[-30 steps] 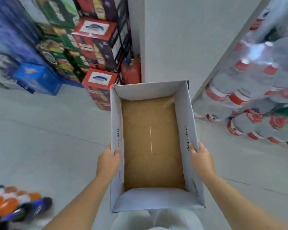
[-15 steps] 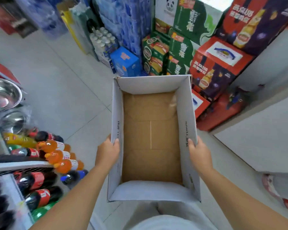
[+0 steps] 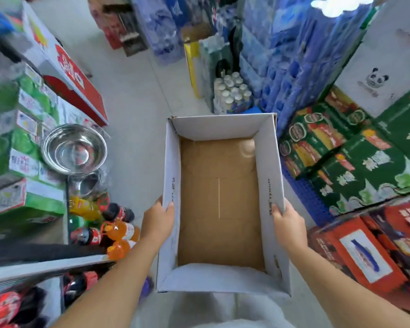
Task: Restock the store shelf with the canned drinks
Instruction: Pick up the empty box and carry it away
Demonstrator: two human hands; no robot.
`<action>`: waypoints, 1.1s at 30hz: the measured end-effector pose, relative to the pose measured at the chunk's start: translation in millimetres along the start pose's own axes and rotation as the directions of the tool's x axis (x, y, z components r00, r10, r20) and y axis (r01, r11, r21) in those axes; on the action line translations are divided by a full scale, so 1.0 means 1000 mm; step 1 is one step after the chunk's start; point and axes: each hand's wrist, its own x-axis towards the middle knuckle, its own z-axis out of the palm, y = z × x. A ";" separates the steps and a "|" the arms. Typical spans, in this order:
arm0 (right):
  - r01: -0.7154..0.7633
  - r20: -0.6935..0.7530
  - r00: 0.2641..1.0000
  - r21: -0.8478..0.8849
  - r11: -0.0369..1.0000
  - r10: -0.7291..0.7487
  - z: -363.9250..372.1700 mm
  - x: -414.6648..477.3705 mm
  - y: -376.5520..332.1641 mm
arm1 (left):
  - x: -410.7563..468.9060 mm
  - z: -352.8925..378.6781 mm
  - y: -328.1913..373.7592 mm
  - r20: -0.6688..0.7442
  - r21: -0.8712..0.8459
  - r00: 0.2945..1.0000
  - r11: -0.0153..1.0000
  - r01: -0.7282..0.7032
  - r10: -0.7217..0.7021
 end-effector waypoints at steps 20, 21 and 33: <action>-0.048 -0.044 0.998 -0.018 0.999 0.047 0.153 0.335 -0.327 | 0.463 -0.128 0.128 0.046 -0.007 0.999 1.000 0.008 -0.008; -0.043 -0.030 0.999 -0.034 0.999 0.041 0.159 0.357 -0.346 | 0.483 -0.137 0.136 0.041 -0.015 0.998 0.999 0.037 -0.037; 0.066 0.126 0.991 -0.098 0.993 -0.054 0.263 0.569 -0.598 | 0.749 -0.251 0.194 -0.060 -0.120 0.982 0.978 0.172 -0.180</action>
